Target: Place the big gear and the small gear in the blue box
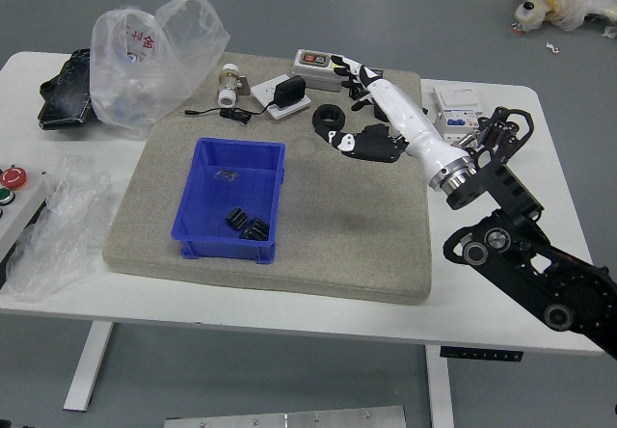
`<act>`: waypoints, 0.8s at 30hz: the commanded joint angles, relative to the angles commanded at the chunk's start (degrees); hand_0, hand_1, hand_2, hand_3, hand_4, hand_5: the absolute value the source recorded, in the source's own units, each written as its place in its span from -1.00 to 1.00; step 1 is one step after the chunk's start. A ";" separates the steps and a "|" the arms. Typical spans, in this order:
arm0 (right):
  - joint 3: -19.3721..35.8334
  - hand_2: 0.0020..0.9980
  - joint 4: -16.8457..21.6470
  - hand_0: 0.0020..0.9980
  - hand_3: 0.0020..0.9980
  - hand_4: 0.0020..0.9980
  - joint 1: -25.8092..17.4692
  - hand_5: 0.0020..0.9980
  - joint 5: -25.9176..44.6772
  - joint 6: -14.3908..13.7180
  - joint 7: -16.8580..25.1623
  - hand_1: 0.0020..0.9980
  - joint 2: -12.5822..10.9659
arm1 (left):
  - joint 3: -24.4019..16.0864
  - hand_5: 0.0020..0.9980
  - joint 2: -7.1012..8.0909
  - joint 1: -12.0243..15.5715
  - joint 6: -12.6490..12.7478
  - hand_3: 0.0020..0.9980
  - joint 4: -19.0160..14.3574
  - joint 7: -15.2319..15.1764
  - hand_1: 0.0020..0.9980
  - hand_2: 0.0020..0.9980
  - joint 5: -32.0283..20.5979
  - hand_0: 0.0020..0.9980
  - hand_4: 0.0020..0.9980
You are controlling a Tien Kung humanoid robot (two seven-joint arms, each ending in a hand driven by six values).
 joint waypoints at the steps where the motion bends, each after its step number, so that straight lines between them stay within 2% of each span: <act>1: 1.35 0.64 -0.05 0.19 0.74 0.50 -1.34 -0.29 1.52 0.13 0.93 0.56 -0.26 | 0.14 -0.65 0.01 -0.02 -0.02 0.29 0.03 -0.09 0.03 0.06 -0.09 0.19 0.33; 4: 5.71 0.64 -0.16 0.19 0.74 0.50 -5.89 -0.29 6.75 0.68 3.46 0.56 -0.92 | 0.24 -0.65 0.21 -0.15 -0.13 0.29 0.07 -0.13 0.03 0.06 -0.02 0.19 0.33; 5: 6.83 0.59 -0.21 0.19 0.66 0.51 -7.11 -0.26 8.23 0.89 4.03 0.52 -1.00 | 0.11 -0.65 0.30 -0.20 -0.20 0.29 0.07 -0.04 -0.02 0.05 0.20 0.19 0.33; 10: 11.80 0.59 -0.72 0.19 0.66 0.51 -12.30 -0.26 15.80 2.09 7.08 0.52 -0.64 | -0.66 -0.65 0.86 -0.63 -0.64 0.29 0.06 0.49 -0.02 0.05 1.49 0.19 0.33; 11: 12.37 0.59 -0.85 0.19 0.66 0.51 -12.76 -0.26 17.18 2.29 7.68 0.52 -0.51 | -0.79 -0.65 0.96 -0.73 -0.74 0.29 0.06 0.58 -0.02 0.05 1.72 0.19 0.33; 12: 12.95 0.54 -1.00 0.17 0.52 0.52 -13.17 -0.23 18.88 2.54 8.44 0.46 -0.39 | -0.92 -0.65 1.07 -0.88 -0.87 0.28 0.06 0.69 -0.21 -0.02 1.98 0.18 0.33; 17: 14.14 0.54 -1.64 0.17 0.52 0.52 -13.87 -0.23 26.03 3.77 11.49 0.46 -0.19 | -1.42 -0.65 1.48 -1.42 -1.42 0.28 0.04 1.16 -0.21 -0.02 2.96 0.18 0.33; 18: 14.25 0.51 -1.78 0.18 0.46 0.52 -13.95 -0.21 27.35 4.05 12.01 0.40 -0.11 | -1.54 -0.65 1.57 -1.45 -1.50 0.28 0.03 1.26 -0.29 -0.07 3.15 0.18 0.33; 23: 14.34 0.51 -2.40 0.18 0.46 0.52 -14.07 -0.21 33.44 5.52 14.12 0.40 0.43 | -2.31 -0.65 1.99 -1.19 -1.80 0.28 -0.06 1.85 -0.29 -0.07 4.08 0.18 0.33; 24: 14.17 0.48 -2.51 0.17 0.42 0.53 -13.98 -0.20 34.56 5.71 14.40 0.37 0.49 | -2.40 -0.64 2.03 -1.01 -1.79 0.28 -0.09 1.93 -0.35 -0.12 4.09 0.18 0.33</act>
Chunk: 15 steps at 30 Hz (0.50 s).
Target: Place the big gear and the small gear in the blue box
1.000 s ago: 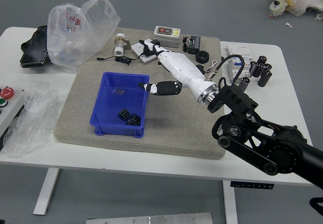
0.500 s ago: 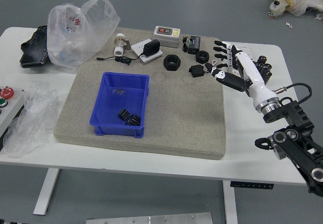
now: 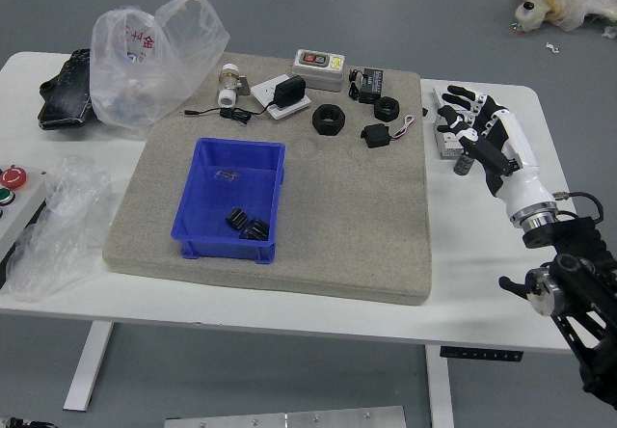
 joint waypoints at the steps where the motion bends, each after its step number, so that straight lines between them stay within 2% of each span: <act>1: -0.18 0.48 -0.09 0.17 0.42 0.53 0.10 -0.20 0.82 0.12 0.19 0.37 0.06 | -0.07 -0.64 0.02 0.20 -0.01 0.28 -0.03 0.08 -0.35 -0.12 0.00 0.18 0.33; 5: -0.91 0.48 -0.44 0.17 0.42 0.53 0.42 -0.20 2.98 0.40 0.70 0.37 0.56 | -0.59 -0.64 -0.13 0.92 -0.14 0.28 -0.13 0.53 -0.35 -0.12 0.23 0.18 0.33; 6: -1.04 0.45 -0.51 0.16 0.39 0.53 0.46 -0.19 3.31 0.45 0.77 0.35 0.69 | -0.66 -0.63 -0.20 1.03 -0.17 0.27 -0.13 0.59 -0.40 -0.19 0.25 0.18 0.33; 11: -1.77 0.45 -1.11 0.16 0.39 0.53 0.39 -0.19 4.88 0.67 1.14 0.35 1.20 | -0.52 -0.63 -0.61 1.13 -0.18 0.27 -0.07 0.55 -0.40 -0.19 -0.23 0.18 0.33; 12: -1.89 0.43 -1.24 0.15 0.36 0.52 0.31 -0.17 5.27 0.75 1.19 0.35 1.20 | -0.38 -0.63 -0.68 1.12 -0.13 0.27 -0.05 0.48 -0.45 -0.27 -0.46 0.17 0.32; 15: -1.96 0.43 -1.49 0.15 0.36 0.52 0.06 -0.17 6.15 0.98 1.29 0.35 1.20 | -0.07 -0.63 -0.84 1.16 0.00 0.27 -0.01 0.36 -0.45 -0.27 -1.09 0.17 0.32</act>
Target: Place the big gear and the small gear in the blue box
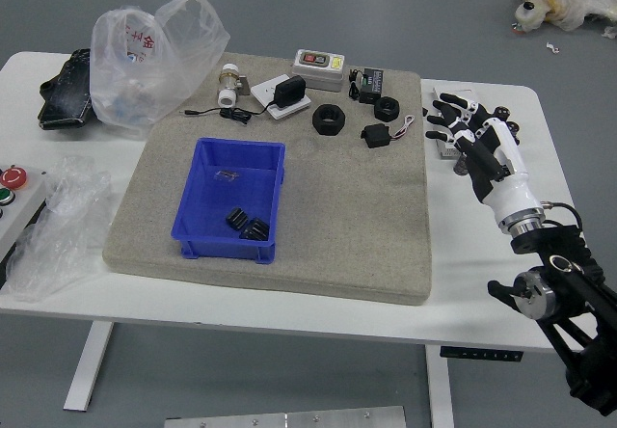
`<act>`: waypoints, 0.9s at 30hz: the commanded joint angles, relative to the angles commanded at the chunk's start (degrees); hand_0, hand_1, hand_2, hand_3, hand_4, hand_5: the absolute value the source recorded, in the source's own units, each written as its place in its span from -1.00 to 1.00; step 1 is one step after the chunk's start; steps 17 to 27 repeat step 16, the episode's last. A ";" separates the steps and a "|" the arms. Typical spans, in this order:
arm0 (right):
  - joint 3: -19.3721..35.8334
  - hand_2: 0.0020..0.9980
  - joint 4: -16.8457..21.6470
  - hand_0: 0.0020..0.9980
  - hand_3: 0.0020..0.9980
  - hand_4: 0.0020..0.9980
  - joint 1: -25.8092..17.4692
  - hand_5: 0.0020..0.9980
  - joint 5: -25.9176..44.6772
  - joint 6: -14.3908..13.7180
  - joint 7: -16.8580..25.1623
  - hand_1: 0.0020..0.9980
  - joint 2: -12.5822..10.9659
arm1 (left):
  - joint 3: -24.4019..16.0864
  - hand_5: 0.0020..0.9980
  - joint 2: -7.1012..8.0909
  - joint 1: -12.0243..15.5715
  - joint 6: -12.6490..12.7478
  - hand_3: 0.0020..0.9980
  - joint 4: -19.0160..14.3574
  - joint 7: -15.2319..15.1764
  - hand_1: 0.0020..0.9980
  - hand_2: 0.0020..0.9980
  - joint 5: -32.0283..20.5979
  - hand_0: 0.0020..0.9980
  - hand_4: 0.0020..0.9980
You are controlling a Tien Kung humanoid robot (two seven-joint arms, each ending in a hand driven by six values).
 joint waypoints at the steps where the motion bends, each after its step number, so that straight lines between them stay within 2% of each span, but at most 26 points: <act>1: 0.08 0.43 -0.07 0.15 0.36 0.52 -0.10 -0.17 0.25 0.09 0.03 0.35 0.01 | 0.05 -0.63 -0.07 0.04 0.04 0.27 0.01 -0.01 -0.45 -0.27 -0.15 0.17 0.32; 9: 0.91 0.42 -0.38 0.15 0.34 0.52 -0.26 -0.13 1.30 0.57 0.21 0.33 0.14 | 0.29 -0.63 -0.54 0.45 0.25 0.27 0.00 -0.10 -0.44 -0.27 -0.90 0.17 0.32; 27: 1.44 0.42 -0.53 0.15 0.34 0.52 0.02 -0.13 1.55 0.82 0.32 0.33 0.28 | 0.24 -0.63 -0.51 0.57 0.61 0.27 -0.02 -0.33 -0.44 -0.27 -0.99 0.17 0.32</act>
